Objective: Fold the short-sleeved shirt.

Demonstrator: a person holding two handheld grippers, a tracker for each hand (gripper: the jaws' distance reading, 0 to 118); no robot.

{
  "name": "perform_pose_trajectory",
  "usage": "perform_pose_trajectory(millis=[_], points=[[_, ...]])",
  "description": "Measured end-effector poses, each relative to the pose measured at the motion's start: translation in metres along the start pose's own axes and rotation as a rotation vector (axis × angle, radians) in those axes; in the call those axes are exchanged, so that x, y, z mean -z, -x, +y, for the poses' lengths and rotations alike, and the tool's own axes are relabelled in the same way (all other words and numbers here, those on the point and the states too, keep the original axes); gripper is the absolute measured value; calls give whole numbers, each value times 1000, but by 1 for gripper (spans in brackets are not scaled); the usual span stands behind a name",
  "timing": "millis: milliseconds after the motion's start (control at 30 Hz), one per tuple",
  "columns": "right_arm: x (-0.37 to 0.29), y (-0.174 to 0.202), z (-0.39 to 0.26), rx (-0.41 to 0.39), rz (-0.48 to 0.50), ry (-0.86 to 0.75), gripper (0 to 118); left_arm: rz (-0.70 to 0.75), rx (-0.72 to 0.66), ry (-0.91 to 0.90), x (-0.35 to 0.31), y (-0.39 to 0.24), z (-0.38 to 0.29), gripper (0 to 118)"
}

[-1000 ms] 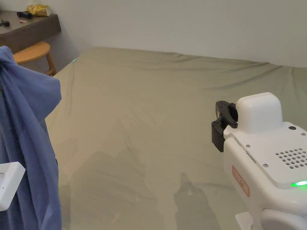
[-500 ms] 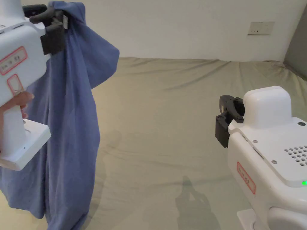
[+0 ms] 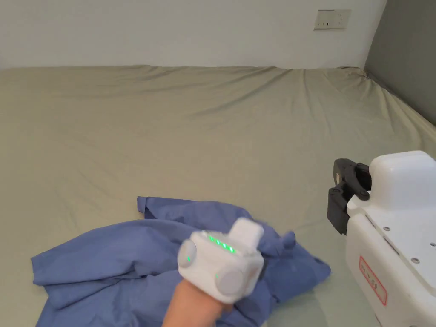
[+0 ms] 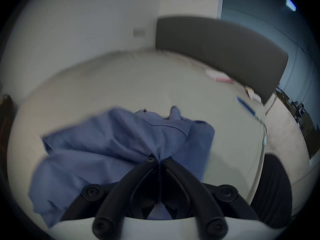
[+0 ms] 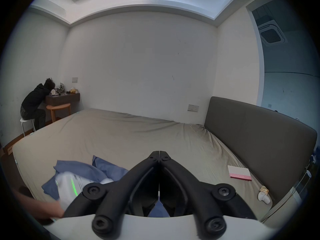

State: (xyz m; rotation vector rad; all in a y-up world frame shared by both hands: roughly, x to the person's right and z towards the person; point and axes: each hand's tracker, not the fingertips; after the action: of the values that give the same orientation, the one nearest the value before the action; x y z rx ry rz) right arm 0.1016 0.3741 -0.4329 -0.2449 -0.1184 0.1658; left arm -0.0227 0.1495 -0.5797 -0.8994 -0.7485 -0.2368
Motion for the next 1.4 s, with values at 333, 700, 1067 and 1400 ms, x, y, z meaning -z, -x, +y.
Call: perform_pose_trajectory(millis=[333, 700, 1067, 1400], points=[[20, -2, -19, 15, 5, 60, 1, -23, -34, -20, -24, -18, -40, 24], [5, 39, 23, -11, 102, -34, 1, 328, -156, -630, -262, 63, -6, 115], [-15, 103, 55, -83, 177, -150, 1, 890, -120, -832, -387, 65, -36, 2], [-15, 137, 50, -131, 229, -165, 1, 890, -100, -795, -370, 61, -49, 0]])
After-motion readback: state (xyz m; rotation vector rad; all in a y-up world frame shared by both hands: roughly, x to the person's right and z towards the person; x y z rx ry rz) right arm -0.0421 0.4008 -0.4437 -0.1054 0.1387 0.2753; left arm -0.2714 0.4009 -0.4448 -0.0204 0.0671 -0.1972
